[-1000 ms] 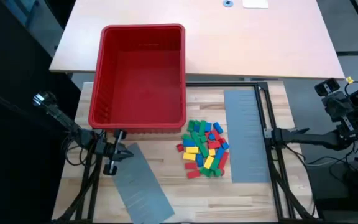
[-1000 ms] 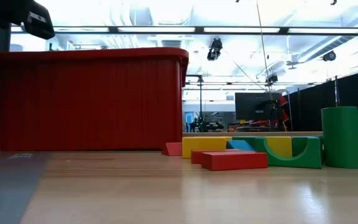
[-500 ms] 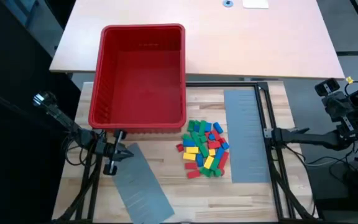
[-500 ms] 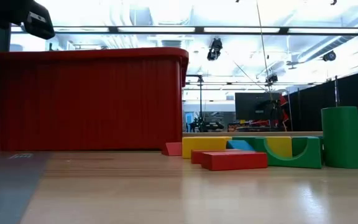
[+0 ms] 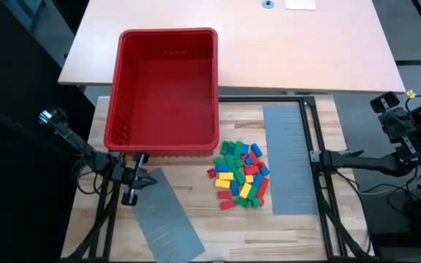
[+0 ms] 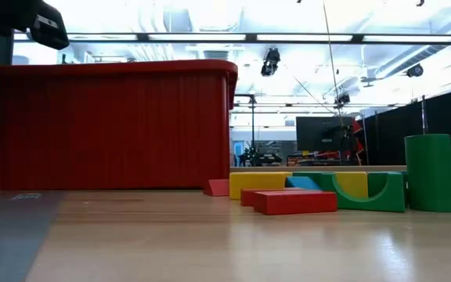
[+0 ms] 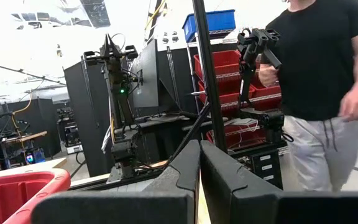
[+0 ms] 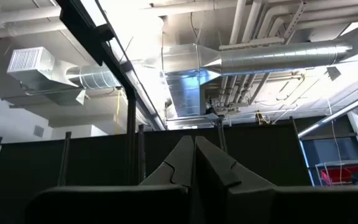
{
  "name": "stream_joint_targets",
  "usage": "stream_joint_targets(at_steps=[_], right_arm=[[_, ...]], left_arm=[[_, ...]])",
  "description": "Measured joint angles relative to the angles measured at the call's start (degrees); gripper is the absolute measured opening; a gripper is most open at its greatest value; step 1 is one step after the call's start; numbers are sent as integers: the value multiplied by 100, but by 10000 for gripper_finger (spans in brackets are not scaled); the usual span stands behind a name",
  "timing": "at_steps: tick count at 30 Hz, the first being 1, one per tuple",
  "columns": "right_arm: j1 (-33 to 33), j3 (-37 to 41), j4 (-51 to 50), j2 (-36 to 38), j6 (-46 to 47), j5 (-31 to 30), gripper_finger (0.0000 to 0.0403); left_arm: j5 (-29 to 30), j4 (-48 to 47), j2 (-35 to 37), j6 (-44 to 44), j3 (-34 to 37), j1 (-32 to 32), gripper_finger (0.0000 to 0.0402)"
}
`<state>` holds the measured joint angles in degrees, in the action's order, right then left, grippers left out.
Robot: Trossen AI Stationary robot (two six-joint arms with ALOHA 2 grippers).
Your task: Sort blocks
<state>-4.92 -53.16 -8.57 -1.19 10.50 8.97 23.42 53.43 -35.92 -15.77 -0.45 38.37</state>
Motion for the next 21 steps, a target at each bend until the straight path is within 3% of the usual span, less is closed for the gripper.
stream_joint_targets(at_steps=[21], right_arm=[[0,0,-3,0,-533,0,0]], left_arm=[[0,-2,0,2,0,0,0]])
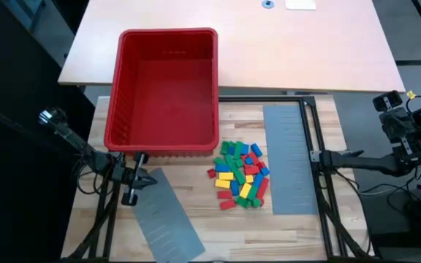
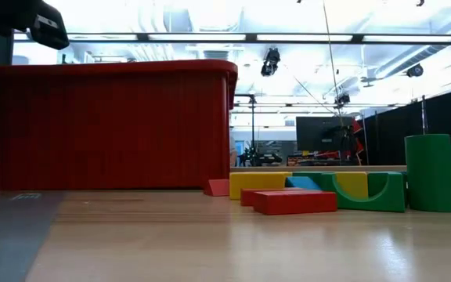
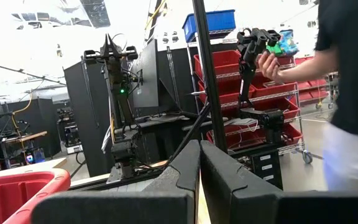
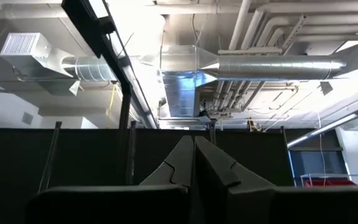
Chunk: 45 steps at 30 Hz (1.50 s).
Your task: Sort blocks
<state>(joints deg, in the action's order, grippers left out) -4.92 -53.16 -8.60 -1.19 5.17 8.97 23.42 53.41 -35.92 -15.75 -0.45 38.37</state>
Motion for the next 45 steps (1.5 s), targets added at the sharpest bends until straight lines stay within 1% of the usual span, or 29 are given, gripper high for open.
stream_joint_targets(at_steps=[2,6,13,27,32,42,45], right_arm=[[-1,-1,2,0,73,0,0],[0,1,142,0,37,0,0],[1,-29,191,0,570,0,0],[1,-32,188,0,625,0,0],[0,-32,188,0,622,0,0],[1,-32,190,0,622,-2,0],[0,-32,190,0,620,-2,0]], left_arm=[[0,-10,0,-7,0,0,0],[144,-99,-2,-342,0,-2,0],[157,-99,0,-365,0,-2,0],[162,-99,0,-369,0,-2,0],[168,-87,0,-810,0,-7,0],[157,37,0,-731,0,-4,0],[155,371,1,-573,-14,-11,0]])
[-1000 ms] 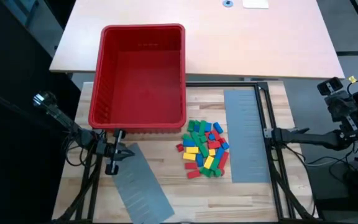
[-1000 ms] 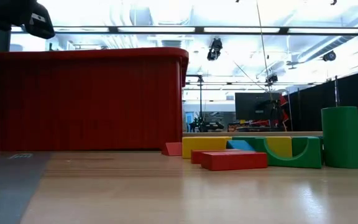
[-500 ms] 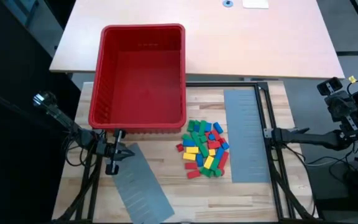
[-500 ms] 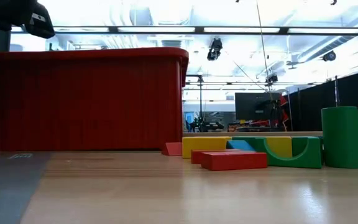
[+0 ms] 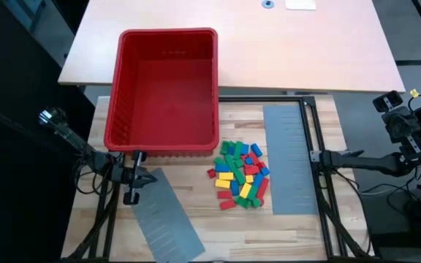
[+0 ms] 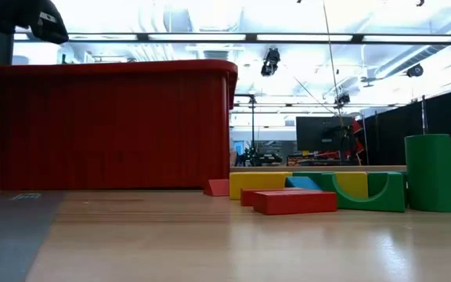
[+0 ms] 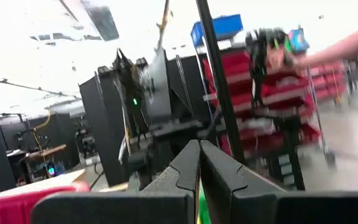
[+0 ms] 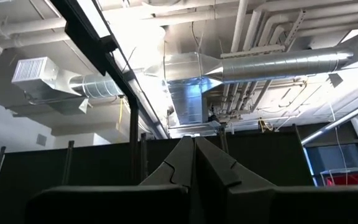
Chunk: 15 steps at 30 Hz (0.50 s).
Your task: Sort blocks
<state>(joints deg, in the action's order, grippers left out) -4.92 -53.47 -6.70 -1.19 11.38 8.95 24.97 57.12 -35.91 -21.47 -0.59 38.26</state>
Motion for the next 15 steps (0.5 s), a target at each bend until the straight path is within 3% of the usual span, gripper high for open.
stream_joint_targets(at_steps=[12,15], right_arm=[[-1,0,6,-2,-505,-24,0],[-1,0,29,-12,-508,-288,0]], left_arm=[[-2,368,1,-140,-1672,-9,0],[-4,333,-37,-208,-2012,-11,0]])
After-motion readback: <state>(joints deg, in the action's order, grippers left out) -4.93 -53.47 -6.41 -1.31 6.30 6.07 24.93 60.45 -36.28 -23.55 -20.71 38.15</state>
